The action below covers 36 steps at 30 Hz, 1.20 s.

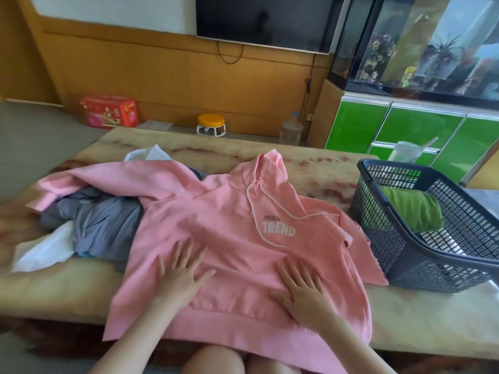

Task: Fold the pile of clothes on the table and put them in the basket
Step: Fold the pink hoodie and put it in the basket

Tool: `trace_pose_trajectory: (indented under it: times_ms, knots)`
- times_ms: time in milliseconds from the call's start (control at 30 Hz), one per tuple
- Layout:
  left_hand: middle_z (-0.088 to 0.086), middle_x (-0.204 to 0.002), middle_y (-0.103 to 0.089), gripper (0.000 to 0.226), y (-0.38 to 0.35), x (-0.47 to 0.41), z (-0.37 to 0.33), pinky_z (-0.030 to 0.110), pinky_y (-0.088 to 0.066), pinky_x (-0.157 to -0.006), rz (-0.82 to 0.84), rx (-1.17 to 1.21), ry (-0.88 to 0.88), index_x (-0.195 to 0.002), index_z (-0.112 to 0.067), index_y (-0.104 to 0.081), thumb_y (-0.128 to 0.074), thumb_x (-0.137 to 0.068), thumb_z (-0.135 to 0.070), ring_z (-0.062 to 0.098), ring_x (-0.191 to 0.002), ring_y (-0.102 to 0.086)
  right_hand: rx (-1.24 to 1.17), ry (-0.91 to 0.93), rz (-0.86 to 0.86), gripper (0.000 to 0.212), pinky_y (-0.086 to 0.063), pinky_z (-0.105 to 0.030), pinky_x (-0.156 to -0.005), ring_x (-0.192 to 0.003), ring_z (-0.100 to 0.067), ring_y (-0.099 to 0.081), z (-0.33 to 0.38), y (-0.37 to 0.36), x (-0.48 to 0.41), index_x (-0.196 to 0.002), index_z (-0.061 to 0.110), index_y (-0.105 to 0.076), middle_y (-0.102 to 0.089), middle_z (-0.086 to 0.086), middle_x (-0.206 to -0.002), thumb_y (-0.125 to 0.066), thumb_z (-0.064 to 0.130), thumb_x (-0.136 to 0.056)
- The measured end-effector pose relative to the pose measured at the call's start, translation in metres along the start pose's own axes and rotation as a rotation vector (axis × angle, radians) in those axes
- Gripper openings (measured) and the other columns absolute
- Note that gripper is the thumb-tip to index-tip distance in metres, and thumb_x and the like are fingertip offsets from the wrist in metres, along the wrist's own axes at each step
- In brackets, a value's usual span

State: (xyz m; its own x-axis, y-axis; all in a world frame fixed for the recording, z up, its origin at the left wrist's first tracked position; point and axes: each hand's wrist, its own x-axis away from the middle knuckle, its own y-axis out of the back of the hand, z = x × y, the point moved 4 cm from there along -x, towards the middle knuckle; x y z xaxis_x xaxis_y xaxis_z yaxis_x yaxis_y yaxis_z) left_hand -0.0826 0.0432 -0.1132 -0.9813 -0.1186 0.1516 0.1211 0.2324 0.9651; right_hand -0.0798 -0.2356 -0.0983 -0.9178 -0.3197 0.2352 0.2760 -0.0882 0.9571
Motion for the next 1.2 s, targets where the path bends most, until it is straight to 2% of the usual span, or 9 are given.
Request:
trace_pose_trajectory:
  times_ms: [167, 267, 400, 533, 867, 967, 1033, 1100, 1200]
  knots:
    - [-0.004, -0.158, -0.01, 0.068, 0.019, -0.014, -0.004, 0.049, -0.014, -0.113, -0.008, -0.009, -0.017, -0.148, -0.029, -0.022, -0.032, -0.09, -0.063, 0.016, -0.146, -0.009, 0.052, 0.007, 0.033, 0.116, -0.002, -0.043, -0.116, -0.146, -0.027, 0.003, 0.017, 0.017, -0.005, -0.151, 0.027, 0.003, 0.009, 0.0, -0.159, 0.022, 0.087, -0.054]
    - [0.007, -0.108, -0.068, 0.052, 0.055, -0.006, 0.006, 0.037, -0.048, -0.087, -0.426, 0.167, -0.107, -0.106, -0.011, -0.07, -0.04, -0.08, -0.045, 0.028, -0.102, -0.063, -0.013, 0.097, -0.046, 0.112, -0.012, -0.032, -0.114, -0.142, -0.015, -0.013, 0.033, 0.037, -0.006, -0.146, 0.034, -0.022, -0.011, 0.008, -0.157, 0.016, 0.086, -0.055]
    - [0.023, -0.106, -0.061, 0.035, 0.072, -0.011, 0.052, 0.047, -0.048, -0.082, -0.68, 0.145, 0.022, -0.104, -0.001, -0.067, -0.071, -0.071, -0.012, 0.042, -0.094, -0.059, -0.206, 0.155, -0.124, 0.087, -0.026, -0.032, -0.111, -0.138, -0.015, -0.027, 0.058, 0.061, -0.04, -0.139, 0.032, -0.043, -0.028, 0.006, -0.152, -0.011, 0.083, -0.076]
    - [0.032, -0.109, -0.056, 0.048, 0.064, -0.022, 0.084, 0.056, -0.043, -0.088, -0.664, 0.359, 0.151, -0.114, -0.001, -0.064, -0.078, -0.069, -0.002, 0.05, -0.099, -0.055, -0.329, 0.19, -0.163, 0.036, -0.033, -0.028, -0.101, -0.129, -0.02, -0.044, 0.092, 0.083, -0.099, -0.13, 0.023, -0.055, -0.039, 0.002, -0.146, -0.052, 0.033, -0.095]
    - [0.007, -0.107, -0.061, 0.046, 0.114, -0.076, 0.093, 0.032, -0.043, -0.078, -0.624, 0.788, 0.234, -0.129, -0.016, -0.048, -0.063, -0.088, -0.027, 0.025, -0.095, -0.057, -0.501, 0.13, -0.128, 0.035, -0.048, -0.031, -0.057, -0.062, -0.028, -0.064, 0.171, 0.127, -0.251, -0.127, 0.015, -0.055, -0.064, -0.011, -0.076, -0.048, 0.011, -0.092]
    - [0.016, -0.108, -0.06, 0.052, 0.119, -0.097, 0.099, 0.038, -0.044, -0.084, -0.651, 0.682, 0.259, -0.131, -0.014, -0.046, -0.065, -0.085, -0.028, 0.033, -0.103, -0.055, -0.432, 0.148, -0.086, 0.044, -0.05, -0.036, -0.075, -0.089, -0.033, -0.064, 0.188, 0.134, -0.287, -0.136, 0.014, -0.049, -0.062, -0.018, -0.118, -0.053, 0.014, -0.092]
    - [0.012, -0.105, -0.063, 0.048, 0.121, -0.108, 0.104, 0.039, -0.044, -0.084, -0.653, 0.72, 0.275, -0.127, -0.015, -0.048, -0.066, -0.084, -0.025, 0.032, -0.1, -0.057, -0.465, 0.185, -0.015, 0.05, -0.054, -0.031, -0.06, -0.073, -0.029, -0.064, 0.2, 0.133, -0.304, -0.136, 0.018, -0.047, -0.061, -0.018, -0.118, -0.06, 0.017, -0.089]
    - [0.007, -0.099, -0.063, 0.036, 0.125, -0.113, 0.108, 0.037, -0.044, -0.081, -0.722, 0.776, 0.252, -0.115, -0.015, -0.055, -0.067, -0.082, -0.016, 0.028, -0.093, -0.057, -0.448, 0.211, 0.022, 0.043, -0.047, -0.022, -0.041, -0.052, -0.018, -0.056, 0.209, 0.13, -0.317, -0.125, 0.021, -0.056, -0.064, -0.012, -0.1, -0.065, 0.016, -0.083]
    - [0.004, -0.087, -0.06, 0.019, 0.129, -0.108, 0.113, 0.032, -0.043, -0.076, -0.853, 0.828, 0.2, -0.096, -0.013, -0.06, -0.063, -0.08, -0.001, 0.021, -0.081, -0.053, -0.293, 0.23, -0.046, 0.009, -0.042, -0.024, -0.059, -0.061, -0.018, -0.054, 0.222, 0.136, -0.327, -0.084, 0.021, -0.065, -0.06, -0.002, -0.079, -0.066, 0.015, -0.077]
